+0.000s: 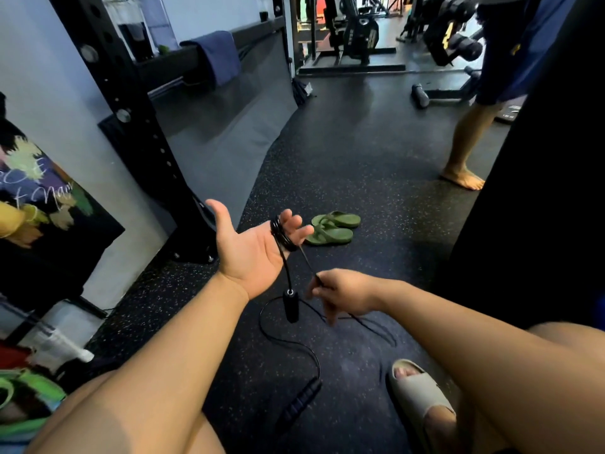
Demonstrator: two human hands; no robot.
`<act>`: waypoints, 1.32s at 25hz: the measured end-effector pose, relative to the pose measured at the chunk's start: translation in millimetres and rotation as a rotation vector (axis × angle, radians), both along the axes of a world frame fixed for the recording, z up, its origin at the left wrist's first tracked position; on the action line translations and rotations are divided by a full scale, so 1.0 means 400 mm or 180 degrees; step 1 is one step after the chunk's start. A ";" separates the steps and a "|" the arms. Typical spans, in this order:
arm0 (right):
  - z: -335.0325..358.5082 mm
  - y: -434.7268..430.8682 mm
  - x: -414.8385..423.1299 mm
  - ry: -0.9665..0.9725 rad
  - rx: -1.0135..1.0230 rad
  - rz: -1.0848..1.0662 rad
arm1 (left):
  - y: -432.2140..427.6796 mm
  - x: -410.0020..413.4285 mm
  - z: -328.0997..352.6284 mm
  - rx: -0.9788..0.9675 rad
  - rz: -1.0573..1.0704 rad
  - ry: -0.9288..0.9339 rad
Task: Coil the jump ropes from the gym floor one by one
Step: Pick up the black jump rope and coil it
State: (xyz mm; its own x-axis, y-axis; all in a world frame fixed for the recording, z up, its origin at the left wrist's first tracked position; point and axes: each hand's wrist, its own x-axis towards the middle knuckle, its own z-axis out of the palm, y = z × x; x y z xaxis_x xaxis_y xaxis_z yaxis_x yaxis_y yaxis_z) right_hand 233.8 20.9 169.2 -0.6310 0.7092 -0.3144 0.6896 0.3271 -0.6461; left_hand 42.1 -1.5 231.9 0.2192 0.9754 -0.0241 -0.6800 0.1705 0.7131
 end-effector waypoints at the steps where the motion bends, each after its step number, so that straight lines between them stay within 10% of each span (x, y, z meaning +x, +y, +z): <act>1: 0.005 -0.009 -0.008 -0.0107 -0.0139 0.0097 | 0.003 -0.004 0.000 0.0039 0.0116 -0.0063; 8: 0.099 -0.033 -0.043 -0.0105 0.0684 0.0503 | 0.042 -0.025 -0.059 -0.0217 0.0554 0.1541; 18: 0.142 0.039 0.019 0.0435 0.1531 0.0117 | -0.018 0.017 -0.074 -0.0229 -0.1894 0.2818; 33: -0.067 0.029 0.033 0.0442 -0.0237 -0.0617 | -0.010 0.014 -0.009 -0.0062 -0.0216 0.0241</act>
